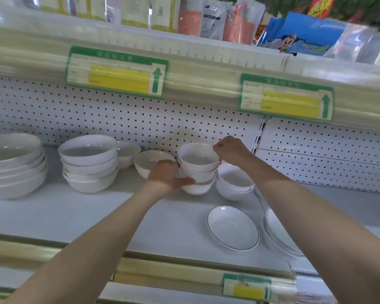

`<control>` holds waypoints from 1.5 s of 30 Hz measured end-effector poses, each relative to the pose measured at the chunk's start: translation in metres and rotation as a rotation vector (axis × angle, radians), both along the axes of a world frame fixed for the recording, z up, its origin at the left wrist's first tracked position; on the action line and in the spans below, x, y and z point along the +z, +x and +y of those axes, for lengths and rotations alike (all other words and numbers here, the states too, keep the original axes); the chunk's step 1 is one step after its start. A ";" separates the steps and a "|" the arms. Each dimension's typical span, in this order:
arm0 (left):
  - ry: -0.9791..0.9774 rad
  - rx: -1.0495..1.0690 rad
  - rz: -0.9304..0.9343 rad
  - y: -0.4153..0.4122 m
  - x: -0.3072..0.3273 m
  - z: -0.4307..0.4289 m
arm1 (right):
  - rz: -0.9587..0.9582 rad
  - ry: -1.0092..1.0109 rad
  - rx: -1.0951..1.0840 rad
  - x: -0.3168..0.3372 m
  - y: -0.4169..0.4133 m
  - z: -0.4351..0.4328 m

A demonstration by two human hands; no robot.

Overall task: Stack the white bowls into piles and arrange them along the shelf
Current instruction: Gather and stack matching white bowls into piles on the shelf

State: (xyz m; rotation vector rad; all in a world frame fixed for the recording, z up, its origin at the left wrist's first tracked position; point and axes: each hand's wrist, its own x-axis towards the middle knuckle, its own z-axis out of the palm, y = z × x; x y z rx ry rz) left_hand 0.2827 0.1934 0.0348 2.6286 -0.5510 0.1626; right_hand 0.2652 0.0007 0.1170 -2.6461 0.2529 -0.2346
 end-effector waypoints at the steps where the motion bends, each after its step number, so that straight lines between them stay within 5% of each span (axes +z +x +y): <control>1: 0.007 -0.006 -0.009 0.002 -0.001 -0.001 | 0.005 -0.005 0.001 -0.003 0.004 -0.001; 12: 0.085 -0.126 -0.077 -0.013 0.010 -0.001 | 0.106 0.048 0.068 -0.028 0.028 -0.018; 34: -0.040 0.013 -0.161 -0.009 -0.020 0.002 | 0.091 -0.062 0.098 -0.034 0.044 -0.021; 45: -0.177 0.121 -0.351 -0.032 -0.032 0.094 | -0.129 -0.034 0.100 -0.006 0.064 0.038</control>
